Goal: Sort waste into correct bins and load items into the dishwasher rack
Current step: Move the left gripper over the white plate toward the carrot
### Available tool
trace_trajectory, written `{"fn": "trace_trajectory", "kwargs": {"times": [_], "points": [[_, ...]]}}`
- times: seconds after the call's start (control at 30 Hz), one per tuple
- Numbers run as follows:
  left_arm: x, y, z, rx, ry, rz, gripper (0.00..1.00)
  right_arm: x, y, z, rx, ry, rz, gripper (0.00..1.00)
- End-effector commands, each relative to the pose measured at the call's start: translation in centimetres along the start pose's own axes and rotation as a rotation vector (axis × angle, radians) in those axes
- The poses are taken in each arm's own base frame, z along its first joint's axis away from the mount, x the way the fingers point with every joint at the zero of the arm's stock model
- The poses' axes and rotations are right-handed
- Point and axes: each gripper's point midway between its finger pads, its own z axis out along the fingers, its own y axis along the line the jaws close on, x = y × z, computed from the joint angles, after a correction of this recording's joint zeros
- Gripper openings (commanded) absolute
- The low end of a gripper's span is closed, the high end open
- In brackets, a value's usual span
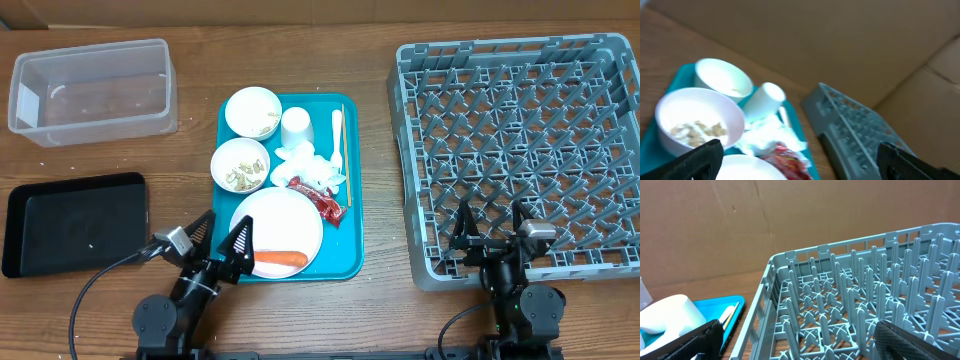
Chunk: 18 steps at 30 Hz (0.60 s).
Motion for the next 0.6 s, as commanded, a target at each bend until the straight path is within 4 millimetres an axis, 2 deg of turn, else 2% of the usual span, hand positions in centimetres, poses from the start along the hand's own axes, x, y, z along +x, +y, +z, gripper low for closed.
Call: {"fn": "trace_trajectory", "kwargs": {"times": [0.0, 0.2, 0.27, 0.33, 0.4, 0.53, 0.57], "points": [[0.5, -2.5, -0.3, 0.117, 0.059, -0.025, 1.00, 0.0, -0.2, 0.0, 0.010, -0.011, -0.004, 1.00], [-2.6, -5.7, -1.7, 0.102, 0.077, 0.202, 1.00, 0.0, -0.2, 0.0, 0.010, -0.011, -0.004, 1.00], [-3.5, -5.4, -2.0, 0.007, 0.120, 0.208, 1.00, 0.0, -0.2, 0.0, 0.010, -0.011, -0.004, 1.00], [-4.4, -4.1, -2.2, -0.140, 0.173, 0.168, 1.00, 0.0, -0.2, 0.0, 0.010, -0.011, -0.004, 1.00], [-5.3, -4.2, -1.8, -0.190, 0.215, 0.147, 1.00, 0.0, -0.2, 0.0, 0.010, -0.011, -0.004, 1.00], [-7.9, -6.0, -0.4, -0.161, 0.212, 0.135, 1.00, 0.0, -0.2, 0.0, 0.010, -0.011, -0.004, 1.00], [-8.0, -8.2, 0.2, -0.046, 0.235, 0.148, 1.00, 0.0, -0.2, 0.0, 0.010, -0.011, -0.004, 1.00]]}}
